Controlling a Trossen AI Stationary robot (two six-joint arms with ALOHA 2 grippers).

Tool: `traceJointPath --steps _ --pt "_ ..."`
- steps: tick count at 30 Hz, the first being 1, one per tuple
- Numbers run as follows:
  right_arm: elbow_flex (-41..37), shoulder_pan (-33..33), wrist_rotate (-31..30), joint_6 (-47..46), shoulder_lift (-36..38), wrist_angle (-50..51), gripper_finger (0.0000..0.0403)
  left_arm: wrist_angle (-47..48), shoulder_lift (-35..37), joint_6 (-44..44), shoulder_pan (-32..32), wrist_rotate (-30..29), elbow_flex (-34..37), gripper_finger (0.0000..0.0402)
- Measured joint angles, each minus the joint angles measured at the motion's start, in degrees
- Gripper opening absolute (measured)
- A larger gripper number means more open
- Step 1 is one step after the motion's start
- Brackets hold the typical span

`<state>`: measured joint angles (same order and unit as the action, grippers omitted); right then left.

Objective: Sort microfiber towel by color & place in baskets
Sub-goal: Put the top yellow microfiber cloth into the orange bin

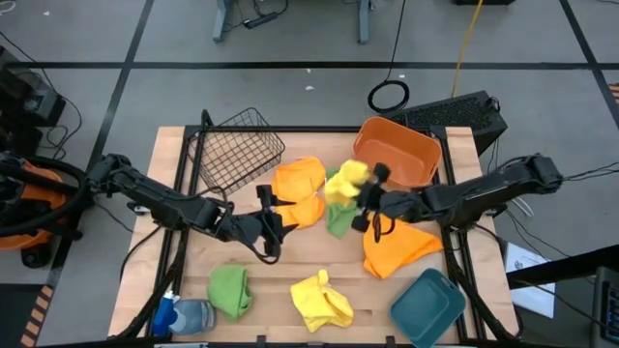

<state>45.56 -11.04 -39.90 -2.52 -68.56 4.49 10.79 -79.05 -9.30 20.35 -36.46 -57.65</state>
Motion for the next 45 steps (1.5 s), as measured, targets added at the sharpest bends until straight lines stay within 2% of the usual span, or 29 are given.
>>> traceJointPath --steps 3,9,17,24,26,29,31,41,45 --pt "0.00 2.09 -2.76 1.93 3.45 5.06 0.0022 0.38 -0.88 0.02 -0.68 1.47 0.04 0.0285" --pt "0.00 8.30 -2.84 2.18 6.95 15.31 0.0022 -1.88 -2.98 0.00 -3.04 4.05 0.04 0.0285" --pt "0.00 19.75 1.88 2.48 6.36 23.65 0.0022 -3.36 -5.07 0.00 -6.70 7.93 0.04 0.0285" --pt "0.00 29.92 8.36 8.20 6.24 22.29 0.0022 -3.43 -5.35 1.46 -7.64 9.68 0.04 0.0285" --pt "0.00 33.07 12.64 9.02 6.15 21.38 0.0022 -3.40 -5.31 1.49 -7.60 9.68 0.04 0.0285" --pt "0.00 37.17 22.15 9.11 5.24 19.25 0.0023 -3.25 -5.33 1.51 -7.60 9.70 0.04 0.0285" --pt "0.00 38.93 25.25 9.20 4.23 17.98 0.0023 -3.24 -5.33 1.51 -7.60 9.70 0.04 0.0285" --pt "-0.02 45.66 25.29 9.10 -7.19 16.63 0.0023 -2.74 -5.33 2.47 -7.60 9.97 0.04 0.0285" --pt "-0.02 47.19 25.59 6.13 -11.31 15.65 0.0041 -2.67 -5.33 2.99 -7.60 13.20 0.04 0.0285"
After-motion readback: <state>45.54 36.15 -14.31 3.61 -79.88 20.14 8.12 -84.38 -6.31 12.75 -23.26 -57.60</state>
